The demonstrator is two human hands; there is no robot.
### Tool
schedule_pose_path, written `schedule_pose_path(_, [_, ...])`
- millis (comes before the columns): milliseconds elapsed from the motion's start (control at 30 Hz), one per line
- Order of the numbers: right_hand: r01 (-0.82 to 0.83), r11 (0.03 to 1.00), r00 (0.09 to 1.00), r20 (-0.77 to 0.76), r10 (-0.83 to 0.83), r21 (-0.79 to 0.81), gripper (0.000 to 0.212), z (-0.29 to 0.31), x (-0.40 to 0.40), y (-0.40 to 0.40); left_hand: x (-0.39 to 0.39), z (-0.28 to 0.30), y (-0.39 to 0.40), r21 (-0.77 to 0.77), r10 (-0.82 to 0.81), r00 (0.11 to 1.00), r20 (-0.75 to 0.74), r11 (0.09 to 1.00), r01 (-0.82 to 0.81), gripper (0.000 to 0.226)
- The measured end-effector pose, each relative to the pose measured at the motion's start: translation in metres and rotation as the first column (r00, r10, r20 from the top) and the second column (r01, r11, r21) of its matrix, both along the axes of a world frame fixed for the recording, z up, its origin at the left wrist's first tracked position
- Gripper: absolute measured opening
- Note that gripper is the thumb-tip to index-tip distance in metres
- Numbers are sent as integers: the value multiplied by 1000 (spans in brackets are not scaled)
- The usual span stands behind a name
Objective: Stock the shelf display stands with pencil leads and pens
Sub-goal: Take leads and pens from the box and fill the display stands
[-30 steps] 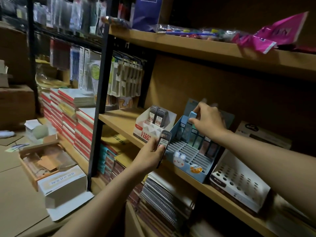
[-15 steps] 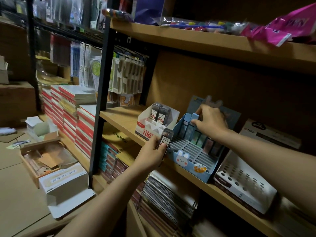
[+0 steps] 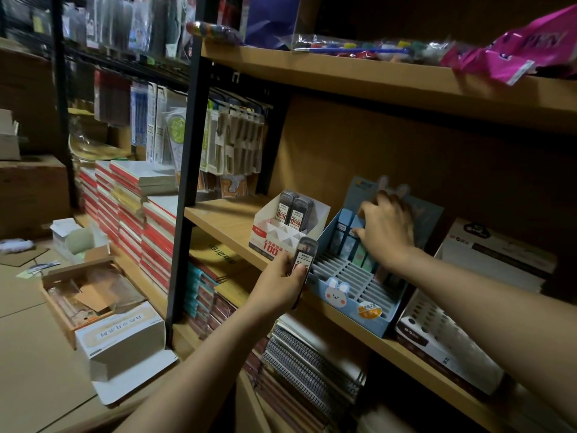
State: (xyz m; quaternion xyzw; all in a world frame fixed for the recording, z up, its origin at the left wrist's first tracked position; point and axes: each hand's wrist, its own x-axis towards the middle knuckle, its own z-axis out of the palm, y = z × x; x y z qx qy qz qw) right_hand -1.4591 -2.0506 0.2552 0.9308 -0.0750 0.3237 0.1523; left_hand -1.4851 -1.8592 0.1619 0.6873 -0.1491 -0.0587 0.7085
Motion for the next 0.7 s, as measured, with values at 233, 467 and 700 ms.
schedule_pose_path(233, [-133, 962, 991, 48, 125, 237, 29, 13, -10, 7, -2, 2, 2, -60, 40, 999, 18, 997, -38, 8])
schedule_pose_path(467, [-424, 676, 798, -105, 594, 603, 26, 11, -34, 47, -4, 9, 8, -171, -36, 997, 65, 984, 47, 15])
schedule_pose_path(700, [-433, 621, 813, -14, 582, 654, 19, 30, -22, 50, 7, 11, 7, 98, 183, 919, 349, 968, -231, 28])
